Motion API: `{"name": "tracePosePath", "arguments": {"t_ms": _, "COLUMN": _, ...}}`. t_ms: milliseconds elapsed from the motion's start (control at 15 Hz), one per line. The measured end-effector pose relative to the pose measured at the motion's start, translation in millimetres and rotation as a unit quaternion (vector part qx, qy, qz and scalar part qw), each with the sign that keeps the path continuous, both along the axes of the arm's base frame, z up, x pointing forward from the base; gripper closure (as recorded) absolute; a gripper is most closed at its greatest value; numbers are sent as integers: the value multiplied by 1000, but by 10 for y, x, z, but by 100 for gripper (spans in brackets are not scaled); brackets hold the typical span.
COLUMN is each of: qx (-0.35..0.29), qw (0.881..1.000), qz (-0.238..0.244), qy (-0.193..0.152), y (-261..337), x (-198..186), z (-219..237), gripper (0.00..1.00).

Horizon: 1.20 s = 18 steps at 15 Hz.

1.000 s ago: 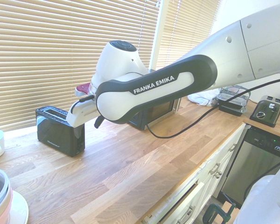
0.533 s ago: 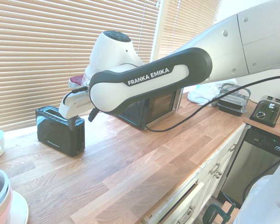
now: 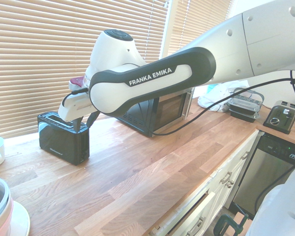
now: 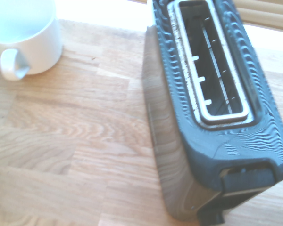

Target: Press the toaster

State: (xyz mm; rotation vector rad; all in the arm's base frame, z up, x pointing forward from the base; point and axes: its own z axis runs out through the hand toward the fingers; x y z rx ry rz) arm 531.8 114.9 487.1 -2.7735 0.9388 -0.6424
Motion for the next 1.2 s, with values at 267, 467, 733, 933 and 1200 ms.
{"name": "tracePosePath", "arguments": {"t_ms": 267, "qx": -1, "qw": 1000, "qz": 9, "qy": 3, "y": -110, "x": 197, "z": -122, "gripper": 100}}
{"name": "tracePosePath", "arguments": {"t_ms": 467, "qx": -2, "qw": 1000, "qz": 25, "qy": -5, "y": -150, "x": 311, "z": -153, "gripper": 100}}
{"name": "tracePosePath", "arguments": {"t_ms": 733, "qx": 2, "qw": 1000, "qz": 31, "qy": -5, "y": -258, "x": 396, "z": -177, "gripper": 100}}
{"name": "tracePosePath", "arguments": {"t_ms": 933, "qx": 8, "qw": 999, "qz": 38, "qy": 3, "y": -306, "x": 438, "z": -285, "gripper": 100}}
{"name": "tracePosePath", "arguments": {"t_ms": 1200, "qx": 11, "qw": 999, "qz": 50, "qy": 2, "y": -356, "x": 488, "z": -367, "gripper": 100}}
